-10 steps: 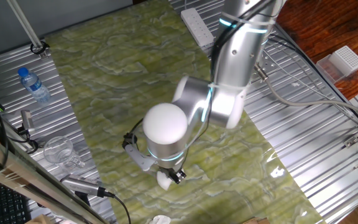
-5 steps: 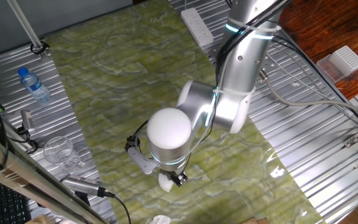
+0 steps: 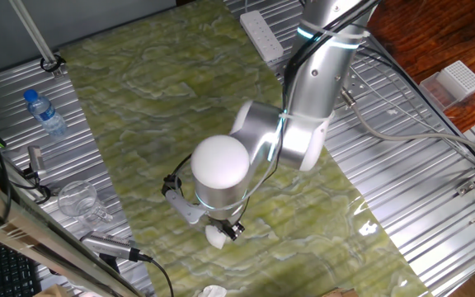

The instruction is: Clean the tabletop with a sponge

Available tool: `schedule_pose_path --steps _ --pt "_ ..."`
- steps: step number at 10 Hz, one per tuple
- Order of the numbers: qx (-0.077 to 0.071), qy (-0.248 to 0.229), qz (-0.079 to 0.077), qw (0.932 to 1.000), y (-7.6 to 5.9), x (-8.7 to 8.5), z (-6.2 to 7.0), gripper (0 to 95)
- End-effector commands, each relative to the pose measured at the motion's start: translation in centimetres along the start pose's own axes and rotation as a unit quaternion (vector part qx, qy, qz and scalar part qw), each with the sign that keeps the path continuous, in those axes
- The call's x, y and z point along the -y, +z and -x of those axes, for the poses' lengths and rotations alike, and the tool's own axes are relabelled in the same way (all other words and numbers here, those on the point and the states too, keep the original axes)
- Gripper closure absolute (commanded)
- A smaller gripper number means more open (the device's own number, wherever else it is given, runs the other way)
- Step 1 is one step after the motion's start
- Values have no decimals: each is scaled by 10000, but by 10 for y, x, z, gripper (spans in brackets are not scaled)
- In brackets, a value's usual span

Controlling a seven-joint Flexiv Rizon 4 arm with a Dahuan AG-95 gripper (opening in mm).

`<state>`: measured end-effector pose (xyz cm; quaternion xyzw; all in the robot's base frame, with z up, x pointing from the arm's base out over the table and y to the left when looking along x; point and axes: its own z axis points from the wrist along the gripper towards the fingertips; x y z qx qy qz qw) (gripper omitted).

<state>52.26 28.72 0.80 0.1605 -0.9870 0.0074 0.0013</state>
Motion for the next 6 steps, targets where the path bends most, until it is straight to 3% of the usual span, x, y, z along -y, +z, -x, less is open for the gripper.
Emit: schedule_pose_path --steps 1,3,6 --pt "-12 -116 36 9999 1 16 -3 950" --pt "18 -314 -10 9995 3 32 -4 950" --pt "-19 -543 62 9985 -4 56 -6 950"
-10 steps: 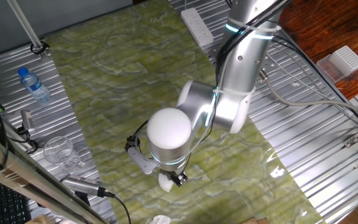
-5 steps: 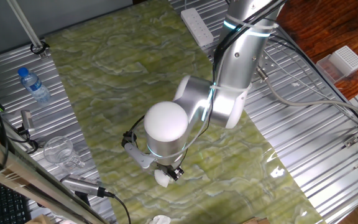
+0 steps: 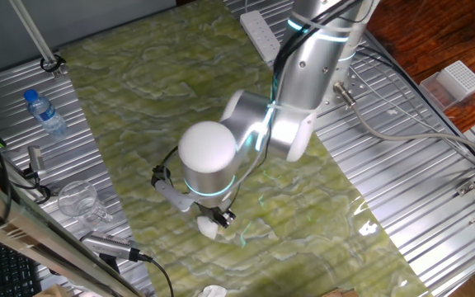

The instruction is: Clean the tabletop with a sponge

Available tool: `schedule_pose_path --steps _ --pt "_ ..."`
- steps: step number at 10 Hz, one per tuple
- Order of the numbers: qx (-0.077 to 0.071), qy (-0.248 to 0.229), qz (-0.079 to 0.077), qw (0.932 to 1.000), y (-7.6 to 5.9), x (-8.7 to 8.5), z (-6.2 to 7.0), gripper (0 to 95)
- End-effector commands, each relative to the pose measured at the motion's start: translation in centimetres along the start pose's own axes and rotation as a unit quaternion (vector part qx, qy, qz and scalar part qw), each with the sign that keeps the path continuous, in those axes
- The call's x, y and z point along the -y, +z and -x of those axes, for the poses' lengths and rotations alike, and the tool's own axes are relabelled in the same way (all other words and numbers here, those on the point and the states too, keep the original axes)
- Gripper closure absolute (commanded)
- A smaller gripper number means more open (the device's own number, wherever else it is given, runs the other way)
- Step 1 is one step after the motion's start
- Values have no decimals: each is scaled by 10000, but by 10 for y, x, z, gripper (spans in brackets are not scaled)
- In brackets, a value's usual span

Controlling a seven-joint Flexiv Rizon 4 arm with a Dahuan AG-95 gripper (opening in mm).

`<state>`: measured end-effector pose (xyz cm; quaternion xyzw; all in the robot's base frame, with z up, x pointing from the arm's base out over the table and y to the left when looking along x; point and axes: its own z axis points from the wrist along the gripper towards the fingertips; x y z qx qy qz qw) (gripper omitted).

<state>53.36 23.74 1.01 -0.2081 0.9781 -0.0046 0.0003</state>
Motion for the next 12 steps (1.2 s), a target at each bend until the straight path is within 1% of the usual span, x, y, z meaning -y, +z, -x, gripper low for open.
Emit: schedule_pose_path --steps 1,3,4,5,6,7,11,12 --pt "-51 -226 -43 9997 -2 14 -2 950" --pt "25 -484 -71 9988 1 29 -7 950" --pt "11 -524 -71 9986 -1 34 -8 950" --pt "-14 -446 20 9990 -3 34 -7 950" --pt "-26 -365 -12 9993 -5 35 -4 950" --pt "0 -260 26 9997 -5 34 -2 950" --pt "-14 -89 93 9999 -8 32 -2 950" --pt "-50 77 110 9999 -10 28 0 950"
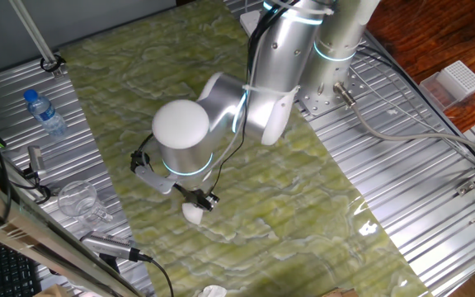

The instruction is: Clean the tabletop with a sponge

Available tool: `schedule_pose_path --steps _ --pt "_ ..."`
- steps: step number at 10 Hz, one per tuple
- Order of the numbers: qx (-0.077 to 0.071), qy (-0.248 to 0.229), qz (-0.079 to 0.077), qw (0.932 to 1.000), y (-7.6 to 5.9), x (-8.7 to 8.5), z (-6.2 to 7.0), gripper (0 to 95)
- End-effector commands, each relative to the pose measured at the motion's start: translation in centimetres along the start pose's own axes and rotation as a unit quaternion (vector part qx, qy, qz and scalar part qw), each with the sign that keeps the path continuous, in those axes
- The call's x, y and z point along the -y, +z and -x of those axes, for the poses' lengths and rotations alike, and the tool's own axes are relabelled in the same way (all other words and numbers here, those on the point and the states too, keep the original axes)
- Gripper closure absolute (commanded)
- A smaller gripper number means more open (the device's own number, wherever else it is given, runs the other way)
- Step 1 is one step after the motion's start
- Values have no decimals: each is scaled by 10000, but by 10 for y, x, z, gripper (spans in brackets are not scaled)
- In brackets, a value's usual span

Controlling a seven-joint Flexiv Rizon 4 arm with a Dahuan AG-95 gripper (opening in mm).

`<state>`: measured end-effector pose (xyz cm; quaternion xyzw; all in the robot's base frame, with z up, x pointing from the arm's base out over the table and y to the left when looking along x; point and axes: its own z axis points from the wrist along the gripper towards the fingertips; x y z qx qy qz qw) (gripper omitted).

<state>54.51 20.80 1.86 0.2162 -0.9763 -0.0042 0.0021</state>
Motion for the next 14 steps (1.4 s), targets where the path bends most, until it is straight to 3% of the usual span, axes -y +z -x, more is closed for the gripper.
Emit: schedule_pose_path --steps 1,7,9,14 --pt "-46 315 39 9995 -3 -8 4 950" --pt "-74 582 32 9983 -1 -37 25 950" --pt "-163 570 56 9982 0 -48 31 950" --pt "-266 434 90 9987 4 -61 34 950"
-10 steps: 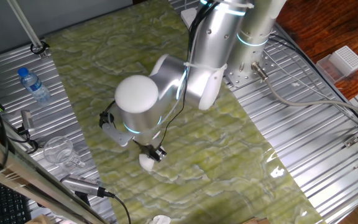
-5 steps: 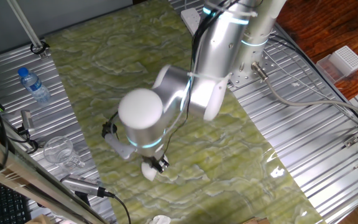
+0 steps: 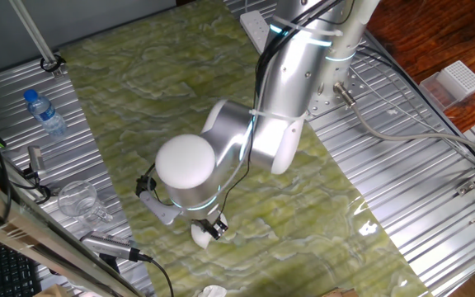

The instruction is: Clean the tabletop with a sponge

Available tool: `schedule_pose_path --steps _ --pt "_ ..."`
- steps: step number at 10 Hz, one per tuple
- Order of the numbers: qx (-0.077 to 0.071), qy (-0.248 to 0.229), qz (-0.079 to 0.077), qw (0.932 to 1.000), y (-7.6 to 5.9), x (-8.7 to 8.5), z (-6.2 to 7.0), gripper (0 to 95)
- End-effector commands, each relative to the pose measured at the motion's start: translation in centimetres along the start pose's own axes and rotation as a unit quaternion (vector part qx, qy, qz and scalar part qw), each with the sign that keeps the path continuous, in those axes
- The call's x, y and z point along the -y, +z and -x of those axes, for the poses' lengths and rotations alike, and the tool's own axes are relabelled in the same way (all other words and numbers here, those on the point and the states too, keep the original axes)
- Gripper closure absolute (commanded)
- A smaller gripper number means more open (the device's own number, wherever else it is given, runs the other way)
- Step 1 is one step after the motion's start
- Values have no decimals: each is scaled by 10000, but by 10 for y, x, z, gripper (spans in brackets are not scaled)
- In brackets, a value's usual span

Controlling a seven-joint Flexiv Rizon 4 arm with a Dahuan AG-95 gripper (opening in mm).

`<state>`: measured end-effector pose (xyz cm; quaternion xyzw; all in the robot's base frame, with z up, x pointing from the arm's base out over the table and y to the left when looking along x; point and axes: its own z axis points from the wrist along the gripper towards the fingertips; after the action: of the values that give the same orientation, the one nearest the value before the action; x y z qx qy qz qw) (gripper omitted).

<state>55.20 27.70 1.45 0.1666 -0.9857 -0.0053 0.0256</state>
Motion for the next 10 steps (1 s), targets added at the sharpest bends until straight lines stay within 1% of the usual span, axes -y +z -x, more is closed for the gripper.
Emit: schedule_pose_path --steps 1,2,4,5,6,8,9,10 --pt "-60 -86 27 9999 1 -2 -2 950" --pt "-53 -120 24 9999 5 -4 -6 950" --pt "-53 -193 19 9998 8 -5 -12 950" --pt "-112 -199 40 9997 6 -6 -14 950" --pt "-138 -191 43 9997 5 -6 -15 950" --pt "-152 -216 42 9996 7 -6 -21 950" --pt "-174 -275 46 9995 10 -6 -29 950" --pt "-212 -281 56 9994 10 -7 -33 950"
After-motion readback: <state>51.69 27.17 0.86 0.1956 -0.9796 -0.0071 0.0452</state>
